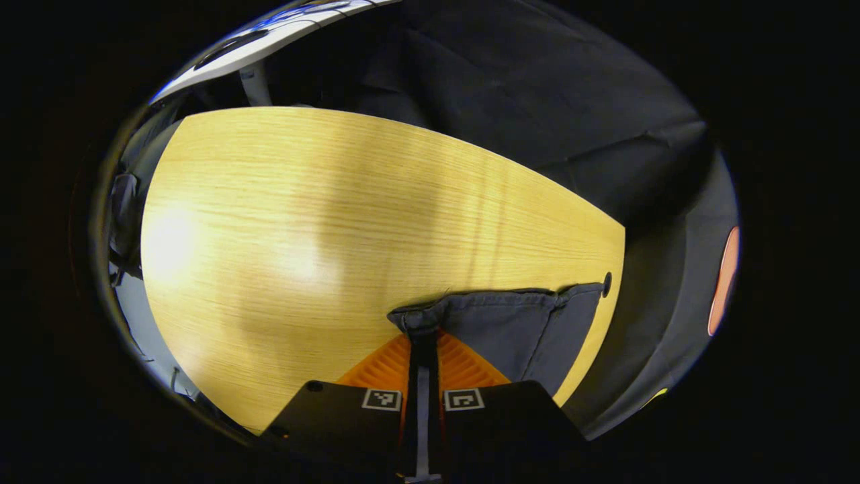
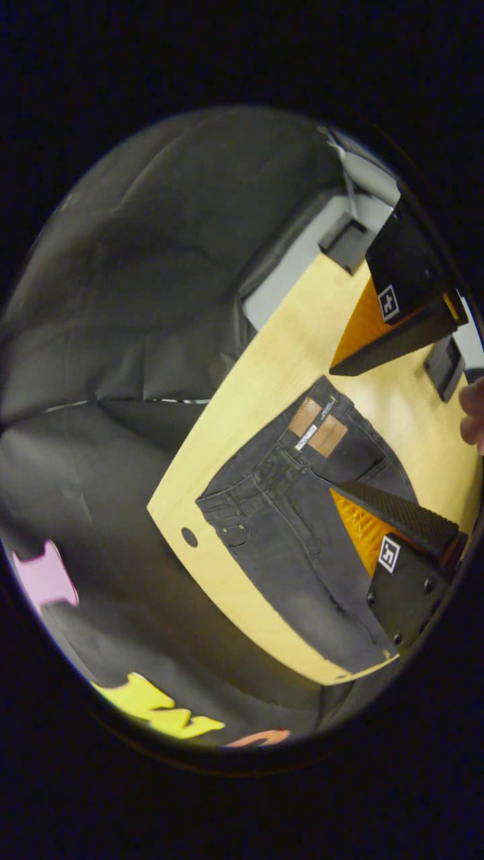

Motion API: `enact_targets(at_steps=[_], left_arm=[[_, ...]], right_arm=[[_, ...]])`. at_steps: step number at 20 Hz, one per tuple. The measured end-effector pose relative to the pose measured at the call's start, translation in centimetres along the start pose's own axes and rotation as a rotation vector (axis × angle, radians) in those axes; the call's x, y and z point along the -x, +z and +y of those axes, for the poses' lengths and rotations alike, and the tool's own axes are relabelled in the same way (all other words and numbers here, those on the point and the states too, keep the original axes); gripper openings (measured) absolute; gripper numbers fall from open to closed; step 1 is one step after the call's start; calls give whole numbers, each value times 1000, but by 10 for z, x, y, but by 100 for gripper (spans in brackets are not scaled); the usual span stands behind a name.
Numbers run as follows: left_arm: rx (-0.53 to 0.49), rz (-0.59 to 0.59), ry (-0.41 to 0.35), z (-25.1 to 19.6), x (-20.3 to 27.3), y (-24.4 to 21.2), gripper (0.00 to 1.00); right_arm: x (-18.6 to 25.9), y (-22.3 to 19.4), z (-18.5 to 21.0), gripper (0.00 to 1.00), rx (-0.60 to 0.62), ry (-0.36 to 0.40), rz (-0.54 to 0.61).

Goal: Grasp the waist and the cuffs of the jeans and fold them to make the two legs overlap; first hold the waist and fold one-third of the jeans toward the cuffs, then hold the cuffs and fold the remaining one-third in the same direction to finish folding.

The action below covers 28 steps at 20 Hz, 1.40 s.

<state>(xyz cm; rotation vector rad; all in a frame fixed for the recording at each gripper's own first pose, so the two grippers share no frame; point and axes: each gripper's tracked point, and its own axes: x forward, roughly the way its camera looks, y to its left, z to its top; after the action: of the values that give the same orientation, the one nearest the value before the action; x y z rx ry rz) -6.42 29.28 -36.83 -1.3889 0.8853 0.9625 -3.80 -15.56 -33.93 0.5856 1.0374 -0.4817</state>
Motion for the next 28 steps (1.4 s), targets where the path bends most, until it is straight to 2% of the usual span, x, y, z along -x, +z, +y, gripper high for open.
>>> enact_targets(at_steps=[2,3,5,8,11,12,13,14,15,17,18,23,24,25,26,28], left_arm=[[-1,8,-8,-1,0,0,6],[-9,15,-13,-3,1,-1,5],[-22,26,-22,-5,1,-2,4],[-13,32,-29,-5,3,-2,4],[-15,35,-26,-4,2,-3,4],[-20,35,-21,-4,2,-2,4],[-23,35,-18,-3,2,-3,4],[-22,35,-16,-4,1,-3,4],[-21,35,-15,-4,0,-3,4],[-20,32,-15,-4,-2,-3,4],[-27,31,-14,-4,-1,-3,4],[-48,26,-3,-4,-2,-4,4],[-48,26,4,-4,0,-6,4],[-47,26,-1,-8,4,-9,4],[-53,29,-23,-17,11,-12,4],[-60,46,-54,-35,29,-20,4]], right_arm=[[-9,-7,-4,100,-181,42,61],[-14,-8,-9,100,-265,41,80],[-30,-14,-26,99,-348,1,97],[-44,-14,-29,98,-370,-62,78],[-58,-13,-3,98,-339,-94,83],[-61,-10,-4,92,-321,-153,58],[-65,-13,-3,99,-332,-214,69],[-65,-10,-5,92,-347,-273,52],[-66,-11,-5,92,-356,-328,60],[-69,-12,-6,95,-336,-404,72],[-72,-9,-4,93,-328,-414,69],[-78,-6,7,28,-344,-354,86],[-76,-5,8,19,-375,-323,97],[-74,-7,13,23,-415,-274,135],[-71,-6,15,16,-466,-228,160],[-59,0,20,12,-567,-143,198]])
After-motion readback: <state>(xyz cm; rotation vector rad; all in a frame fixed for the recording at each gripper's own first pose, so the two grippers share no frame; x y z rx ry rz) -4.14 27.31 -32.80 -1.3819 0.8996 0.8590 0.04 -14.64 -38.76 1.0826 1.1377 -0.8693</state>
